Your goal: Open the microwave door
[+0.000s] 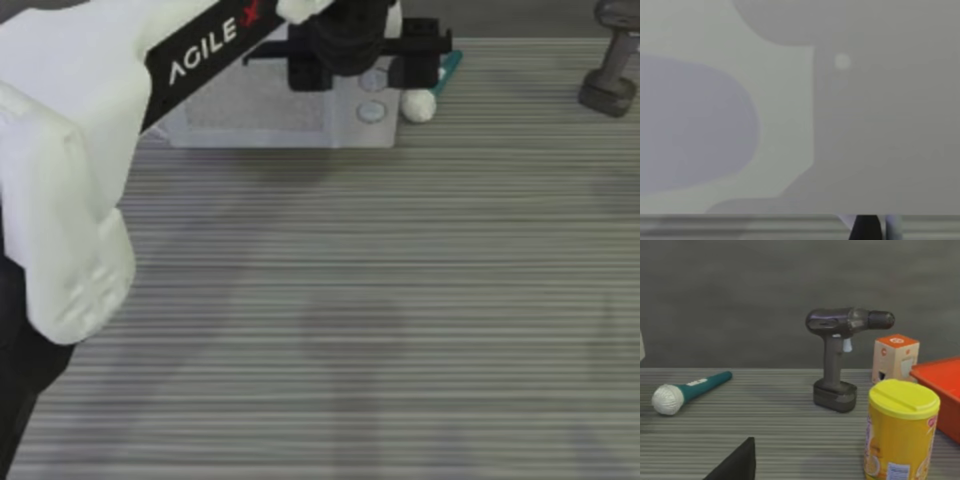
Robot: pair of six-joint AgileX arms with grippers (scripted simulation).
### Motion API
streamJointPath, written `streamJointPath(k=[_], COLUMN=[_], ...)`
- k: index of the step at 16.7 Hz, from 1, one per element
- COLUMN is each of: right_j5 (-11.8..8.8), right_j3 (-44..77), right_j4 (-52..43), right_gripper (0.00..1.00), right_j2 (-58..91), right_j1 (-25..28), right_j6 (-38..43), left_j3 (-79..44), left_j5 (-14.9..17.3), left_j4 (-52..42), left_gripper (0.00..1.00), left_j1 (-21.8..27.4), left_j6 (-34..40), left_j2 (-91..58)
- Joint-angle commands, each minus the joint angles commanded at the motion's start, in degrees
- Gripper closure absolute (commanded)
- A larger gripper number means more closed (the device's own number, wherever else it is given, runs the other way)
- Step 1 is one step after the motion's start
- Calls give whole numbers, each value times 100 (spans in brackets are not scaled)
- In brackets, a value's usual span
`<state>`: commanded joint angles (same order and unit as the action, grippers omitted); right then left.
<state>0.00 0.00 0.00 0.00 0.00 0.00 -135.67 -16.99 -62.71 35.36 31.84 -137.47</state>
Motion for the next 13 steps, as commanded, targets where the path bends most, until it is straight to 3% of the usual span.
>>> streamJointPath(k=[1,13], right_j5=[0,0], right_j3=[0,0], right_j4=[0,0], right_gripper=[0,0], right_j2=[0,0], right_j1=[0,0], right_j6=[0,0], left_j3=[117,1330], left_j5=[121,-90], left_j4=[32,502], left_gripper=[100,100], left_j1=[201,185], left_j6=[48,181], left_j2=[132,774])
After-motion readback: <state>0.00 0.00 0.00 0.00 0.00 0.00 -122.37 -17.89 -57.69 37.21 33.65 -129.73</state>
